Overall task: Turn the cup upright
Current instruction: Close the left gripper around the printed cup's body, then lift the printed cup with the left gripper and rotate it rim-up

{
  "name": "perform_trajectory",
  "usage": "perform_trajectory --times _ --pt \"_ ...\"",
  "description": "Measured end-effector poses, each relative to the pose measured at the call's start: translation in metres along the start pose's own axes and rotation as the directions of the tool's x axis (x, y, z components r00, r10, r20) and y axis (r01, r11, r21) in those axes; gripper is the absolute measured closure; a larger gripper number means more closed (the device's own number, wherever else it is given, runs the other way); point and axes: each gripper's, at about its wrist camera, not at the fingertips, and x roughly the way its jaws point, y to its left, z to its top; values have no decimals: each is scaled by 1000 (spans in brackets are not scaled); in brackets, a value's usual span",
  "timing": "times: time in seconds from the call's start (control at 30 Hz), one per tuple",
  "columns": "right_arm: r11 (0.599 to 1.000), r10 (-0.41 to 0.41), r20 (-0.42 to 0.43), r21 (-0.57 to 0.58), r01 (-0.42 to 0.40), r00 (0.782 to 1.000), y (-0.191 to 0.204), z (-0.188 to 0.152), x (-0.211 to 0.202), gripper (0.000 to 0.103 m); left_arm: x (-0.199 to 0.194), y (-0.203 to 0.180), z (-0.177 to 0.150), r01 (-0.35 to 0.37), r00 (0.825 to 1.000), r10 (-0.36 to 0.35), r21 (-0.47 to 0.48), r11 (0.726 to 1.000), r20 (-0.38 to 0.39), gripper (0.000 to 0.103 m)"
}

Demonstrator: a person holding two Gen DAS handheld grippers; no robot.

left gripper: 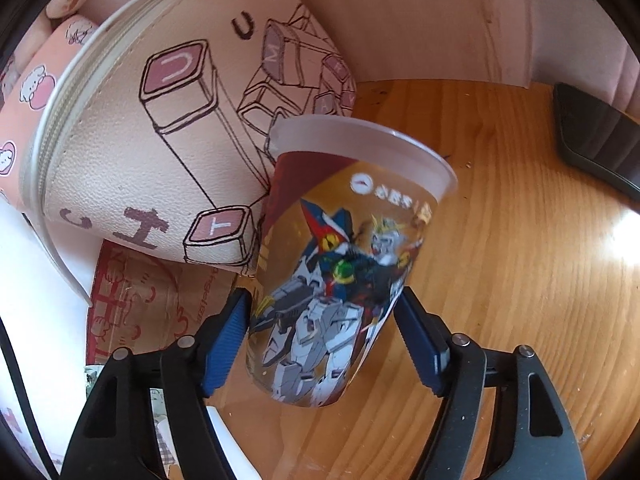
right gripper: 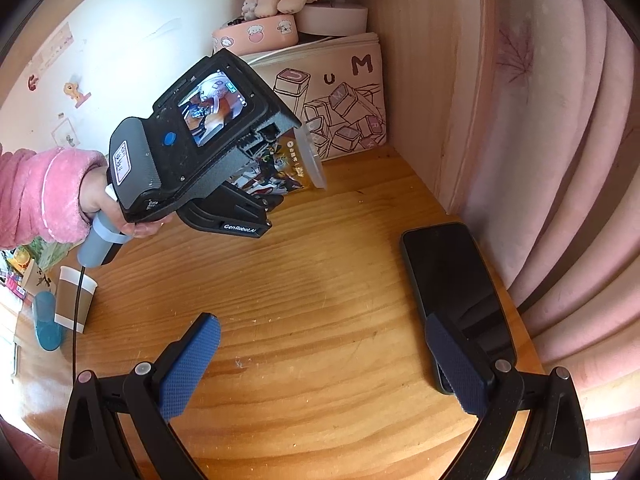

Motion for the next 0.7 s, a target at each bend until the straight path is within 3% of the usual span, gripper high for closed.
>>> perform_trajectory --times 0.27,0.7 --pt "1000 -2 2 -5 2 1000 6 -8 -8 0 -14 -5 -20 7 1000 -8 -14 1000 -7 30" --pt "999 4 21 -34 -3 1000 29 -27 -26 0 -45 2 -59 44 999 -48 -149 988 -21 31"
